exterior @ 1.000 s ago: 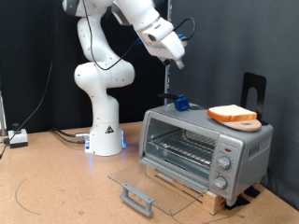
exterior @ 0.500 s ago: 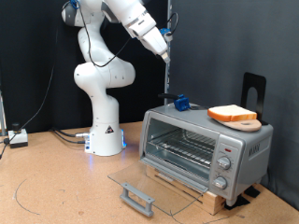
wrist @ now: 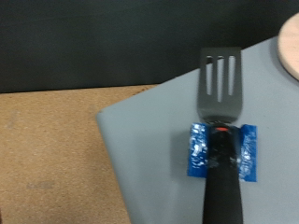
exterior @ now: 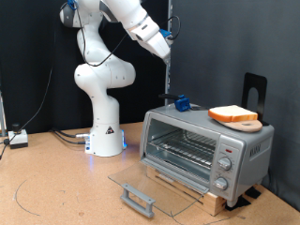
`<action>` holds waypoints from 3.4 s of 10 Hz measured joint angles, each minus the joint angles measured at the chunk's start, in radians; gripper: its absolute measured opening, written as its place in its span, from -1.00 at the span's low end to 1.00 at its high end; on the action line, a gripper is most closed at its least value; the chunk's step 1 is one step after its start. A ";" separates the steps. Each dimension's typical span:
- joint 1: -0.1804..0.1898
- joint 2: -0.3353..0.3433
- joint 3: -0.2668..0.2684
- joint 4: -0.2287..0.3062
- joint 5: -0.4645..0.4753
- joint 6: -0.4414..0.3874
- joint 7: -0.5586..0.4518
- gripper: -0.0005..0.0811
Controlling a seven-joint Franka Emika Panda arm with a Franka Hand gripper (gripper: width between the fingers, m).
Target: Make a piece of toast with the oven
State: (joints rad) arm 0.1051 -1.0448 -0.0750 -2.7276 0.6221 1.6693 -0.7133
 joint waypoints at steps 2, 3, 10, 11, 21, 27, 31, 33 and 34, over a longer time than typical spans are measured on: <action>-0.005 0.000 0.039 -0.044 0.003 0.077 0.019 0.99; -0.005 0.002 0.067 -0.072 0.005 0.119 0.026 0.99; 0.032 0.204 0.241 -0.104 0.061 0.323 -0.006 0.99; 0.037 0.230 0.255 -0.104 0.069 0.344 -0.013 0.99; 0.076 0.273 0.354 -0.110 0.096 0.433 -0.098 0.99; 0.057 0.275 0.391 -0.127 0.093 0.444 -0.080 0.99; 0.041 0.283 0.419 -0.134 0.094 0.471 -0.071 0.99; 0.040 0.286 0.425 -0.134 0.097 0.476 -0.071 0.99; 0.040 0.287 0.428 -0.134 0.100 0.477 -0.071 0.99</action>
State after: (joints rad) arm 0.1452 -0.7573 0.3529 -2.8620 0.7219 2.1459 -0.7839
